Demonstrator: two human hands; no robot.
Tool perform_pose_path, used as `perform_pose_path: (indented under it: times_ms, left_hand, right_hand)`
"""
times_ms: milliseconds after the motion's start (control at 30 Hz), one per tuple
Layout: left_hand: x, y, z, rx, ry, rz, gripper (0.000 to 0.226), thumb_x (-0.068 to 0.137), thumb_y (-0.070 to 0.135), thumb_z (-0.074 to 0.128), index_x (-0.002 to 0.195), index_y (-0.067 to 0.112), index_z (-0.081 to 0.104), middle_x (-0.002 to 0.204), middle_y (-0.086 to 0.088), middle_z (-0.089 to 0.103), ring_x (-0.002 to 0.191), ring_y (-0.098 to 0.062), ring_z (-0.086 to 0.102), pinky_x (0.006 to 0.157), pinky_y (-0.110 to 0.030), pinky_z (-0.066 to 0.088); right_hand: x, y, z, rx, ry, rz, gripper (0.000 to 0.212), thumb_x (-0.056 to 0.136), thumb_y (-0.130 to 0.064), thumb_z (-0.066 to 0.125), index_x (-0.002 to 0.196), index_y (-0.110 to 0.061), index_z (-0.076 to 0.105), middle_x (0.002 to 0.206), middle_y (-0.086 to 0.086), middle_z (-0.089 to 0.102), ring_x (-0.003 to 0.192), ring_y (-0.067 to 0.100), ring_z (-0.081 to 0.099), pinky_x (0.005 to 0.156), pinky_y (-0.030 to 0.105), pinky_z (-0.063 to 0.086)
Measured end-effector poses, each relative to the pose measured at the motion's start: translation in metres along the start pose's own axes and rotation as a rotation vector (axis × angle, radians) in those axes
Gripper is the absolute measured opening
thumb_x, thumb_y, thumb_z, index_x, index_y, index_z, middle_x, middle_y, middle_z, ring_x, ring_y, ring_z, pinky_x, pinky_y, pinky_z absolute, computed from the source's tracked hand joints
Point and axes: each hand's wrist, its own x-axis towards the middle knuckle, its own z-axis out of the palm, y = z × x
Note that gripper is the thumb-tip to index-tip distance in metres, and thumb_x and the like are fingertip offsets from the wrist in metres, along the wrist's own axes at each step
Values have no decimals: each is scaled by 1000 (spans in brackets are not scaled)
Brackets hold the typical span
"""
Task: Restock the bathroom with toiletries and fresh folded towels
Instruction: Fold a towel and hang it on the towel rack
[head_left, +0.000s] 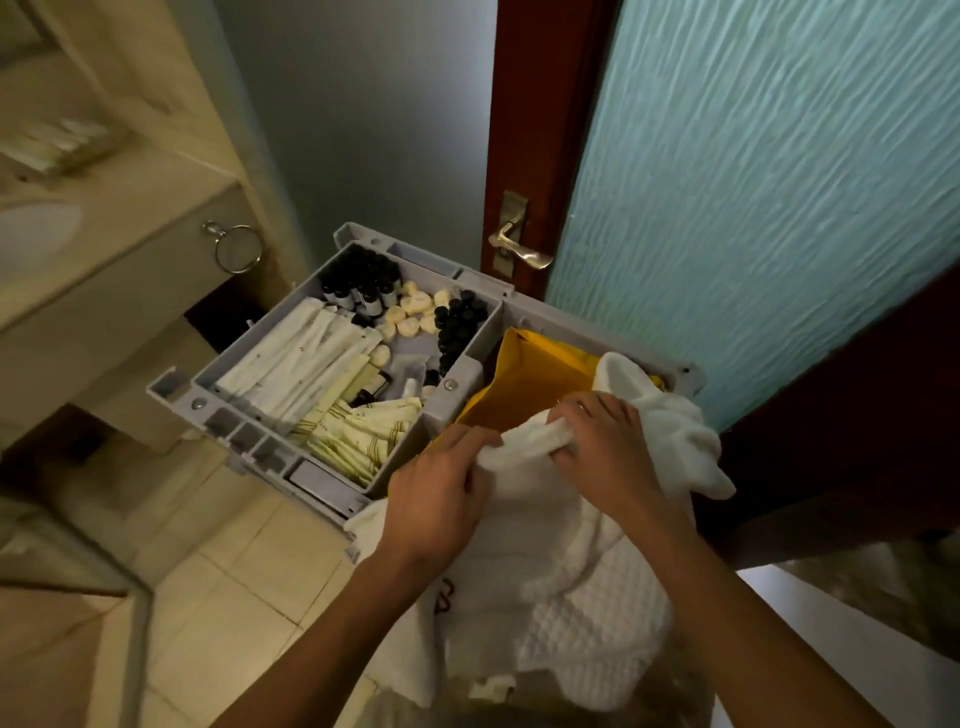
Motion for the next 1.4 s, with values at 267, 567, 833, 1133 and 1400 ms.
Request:
perform_pose_path:
  times_ms: [267,567,833,1133,1400]
  left_hand:
    - [-7,22,0,55,119,-183,22,85,16,56,101,31,53,104,10,58,81,-11,53,60,-26,36]
    - [-10,43,0,154,237,-320,12,83,15,55,89,25,49,97,5,57,74,-17,51,57,-32,39]
    - [-16,55,-23,165,514,-434,16,86,10,54,91,22,46,76,3,58,64,-17,52,57,-33,37]
    - [-55,51,-71,212,675,-648,18,91,13,56,93,23,42,72,14,51,55,1,43,45,-15,31]
    - [-116,18,-94,156,765,-773,21,83,6,60,90,22,48,82,5,56,76,-15,52,57,-26,36]
  right_hand:
    - [20,14,-21,142,13,-190,33,79,-10,70,105,-27,61,102,-6,67,101,22,59,93,39,40]
    - [26,20,-44,300,30,-343,42,79,3,66,113,-21,63,111,1,66,107,28,58,82,39,47]
    - [30,-1,-53,380,77,-475,43,78,1,70,114,-21,64,110,-2,65,103,20,58,77,27,44]
    - [32,-34,-31,410,-54,-551,22,95,-19,59,117,-23,62,112,-6,63,100,14,58,68,16,42]
    - [22,-115,-27,552,-97,-669,21,98,-23,54,118,-19,61,114,-3,60,106,12,53,84,26,45]
